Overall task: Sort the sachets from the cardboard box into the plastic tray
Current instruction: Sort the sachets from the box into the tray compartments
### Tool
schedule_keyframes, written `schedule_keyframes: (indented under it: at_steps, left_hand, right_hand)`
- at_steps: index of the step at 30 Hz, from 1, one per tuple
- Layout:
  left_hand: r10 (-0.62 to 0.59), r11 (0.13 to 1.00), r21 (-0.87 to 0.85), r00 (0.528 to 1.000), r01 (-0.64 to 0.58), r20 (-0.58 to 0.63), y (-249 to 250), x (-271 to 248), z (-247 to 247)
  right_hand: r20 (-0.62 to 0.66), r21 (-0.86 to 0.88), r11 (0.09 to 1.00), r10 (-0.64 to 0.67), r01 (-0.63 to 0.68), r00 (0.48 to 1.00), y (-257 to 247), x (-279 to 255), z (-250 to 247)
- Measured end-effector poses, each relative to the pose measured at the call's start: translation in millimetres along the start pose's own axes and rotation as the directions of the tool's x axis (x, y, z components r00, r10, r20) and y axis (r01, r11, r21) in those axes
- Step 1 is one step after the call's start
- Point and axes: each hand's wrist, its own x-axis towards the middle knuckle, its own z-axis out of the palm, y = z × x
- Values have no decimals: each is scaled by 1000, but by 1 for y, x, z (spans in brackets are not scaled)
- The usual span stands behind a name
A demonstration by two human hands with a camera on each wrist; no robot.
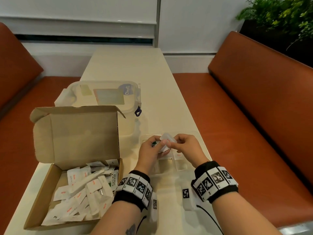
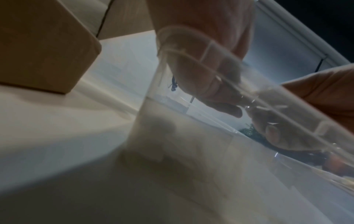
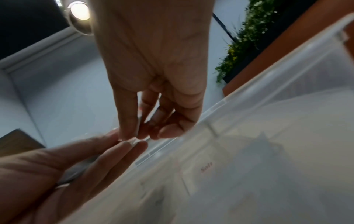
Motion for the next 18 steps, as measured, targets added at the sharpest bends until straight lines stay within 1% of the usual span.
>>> schedule_keyframes:
  at_steps: [2,4,6,7,8,10,12,13,15,18]
  left_hand:
    - [8,1000,2,1000,-8,13,0,1,-1]
    - [22,1000,18,999,-22,26,-1,2,-1]
    - [25,999,21,1000,-25,3,-3,5,-1]
    - [23,1000,17,1000,-23,-13,-3,6,-1]
    - [19,1000,10,1000,-19,-23,-4,7,0]
    - [4,1000,4,1000,-4,-17,-5,8,1]
    - [-4,1000,13,1000,4,6,-5,9,1]
    - [-4,1000,14,1000,4,12,-5,9,2]
    - [1,1000,1,1000,-1,5,-5,9,2]
    - [36,999,22,999,-36,-29,-5,10,0]
  right_hand:
    - [38,-79,997,-9,12,999,-2,2,2]
    - [45,-144,988,-43,49,998,-5,4,0]
    - [17,-163,983,-81,83,997,-7,8,-1]
    - [-18,-143,987,-82,79,996,-8,9,-2]
    - [-62,-95,994,-66,60,996,-9,10,-2]
    - [-122,112,994,14,0,992,-11,11,-3]
    - [-85,335,940,99,-65,991,-13,10,-2]
    - [-52,387,917,124,-95,991,-13,9,-1]
    - [-8,363,923,140,-127,990,-10,8,1]
    - [-6,196,972,131,-127,991,-6,8,1]
